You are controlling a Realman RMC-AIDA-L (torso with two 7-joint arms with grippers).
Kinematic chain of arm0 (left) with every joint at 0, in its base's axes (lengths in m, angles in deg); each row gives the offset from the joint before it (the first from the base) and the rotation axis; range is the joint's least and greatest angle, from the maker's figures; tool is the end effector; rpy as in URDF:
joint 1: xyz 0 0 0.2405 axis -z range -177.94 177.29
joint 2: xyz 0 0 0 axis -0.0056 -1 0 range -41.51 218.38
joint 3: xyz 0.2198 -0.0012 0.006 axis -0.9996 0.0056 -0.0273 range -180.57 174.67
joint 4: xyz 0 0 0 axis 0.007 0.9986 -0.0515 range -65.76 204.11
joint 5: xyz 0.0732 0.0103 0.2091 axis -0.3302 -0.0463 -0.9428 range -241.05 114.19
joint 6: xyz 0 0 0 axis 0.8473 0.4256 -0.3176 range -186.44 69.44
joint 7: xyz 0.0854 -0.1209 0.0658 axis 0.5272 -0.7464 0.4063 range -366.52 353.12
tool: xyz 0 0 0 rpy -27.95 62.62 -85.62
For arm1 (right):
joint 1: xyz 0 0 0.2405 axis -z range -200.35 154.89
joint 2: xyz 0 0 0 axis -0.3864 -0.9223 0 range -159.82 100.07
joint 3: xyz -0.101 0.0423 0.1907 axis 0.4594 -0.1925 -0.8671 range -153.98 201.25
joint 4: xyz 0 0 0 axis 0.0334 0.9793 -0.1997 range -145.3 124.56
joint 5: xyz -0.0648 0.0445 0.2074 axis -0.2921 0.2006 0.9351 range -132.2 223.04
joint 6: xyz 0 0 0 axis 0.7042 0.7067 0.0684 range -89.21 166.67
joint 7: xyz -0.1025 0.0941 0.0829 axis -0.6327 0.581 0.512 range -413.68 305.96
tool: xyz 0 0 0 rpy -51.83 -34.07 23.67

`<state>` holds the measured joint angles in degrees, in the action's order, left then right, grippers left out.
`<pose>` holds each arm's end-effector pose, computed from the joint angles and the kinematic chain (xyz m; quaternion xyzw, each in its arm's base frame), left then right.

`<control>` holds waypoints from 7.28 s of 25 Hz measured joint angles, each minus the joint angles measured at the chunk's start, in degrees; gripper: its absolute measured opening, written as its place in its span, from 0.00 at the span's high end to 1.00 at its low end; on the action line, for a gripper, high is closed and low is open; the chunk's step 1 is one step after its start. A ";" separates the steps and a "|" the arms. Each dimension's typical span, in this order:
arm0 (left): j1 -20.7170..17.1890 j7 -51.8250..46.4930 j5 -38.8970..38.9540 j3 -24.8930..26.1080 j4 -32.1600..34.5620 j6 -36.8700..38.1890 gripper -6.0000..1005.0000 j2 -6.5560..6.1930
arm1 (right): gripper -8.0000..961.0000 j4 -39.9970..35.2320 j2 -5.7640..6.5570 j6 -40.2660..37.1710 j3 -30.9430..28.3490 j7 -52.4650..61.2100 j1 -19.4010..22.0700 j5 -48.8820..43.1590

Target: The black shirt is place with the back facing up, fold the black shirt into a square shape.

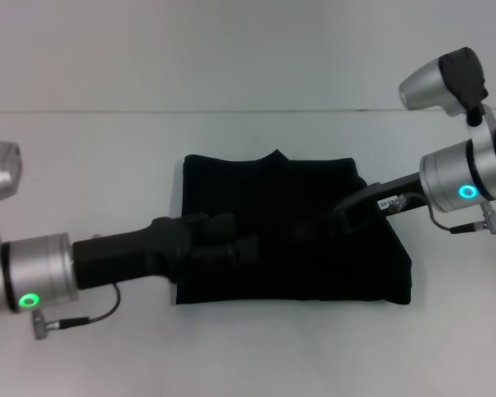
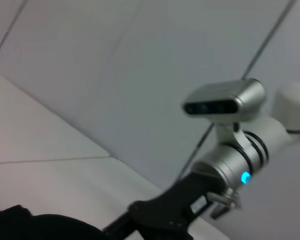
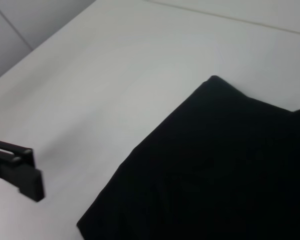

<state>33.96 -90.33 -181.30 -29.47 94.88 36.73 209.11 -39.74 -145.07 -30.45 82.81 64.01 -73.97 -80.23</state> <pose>-0.2161 0.3136 -0.0215 -0.8829 -0.3110 -0.3480 0.0522 0.1776 0.4044 -0.0429 -0.9274 0.3570 0.0355 0.1058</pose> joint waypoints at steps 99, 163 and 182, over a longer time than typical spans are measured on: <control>9.41 -30.24 2.47 -11.14 -2.12 -45.79 0.17 1.23 | 0.19 -7.40 1.90 3.53 -19.40 2.56 9.19 -3.90; 9.48 -28.77 5.72 -15.75 -1.75 -51.22 0.96 2.37 | 0.21 -3.90 3.85 -11.71 -15.83 2.90 10.51 -4.61; 9.66 -28.77 5.77 -15.76 -1.89 -51.63 0.95 2.37 | 0.75 -0.22 3.68 -8.91 -15.73 2.75 10.05 -4.61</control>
<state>43.62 -119.11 -175.53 -45.23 92.99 -14.90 211.48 -39.96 -141.39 -39.36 67.08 66.76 -63.93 -84.84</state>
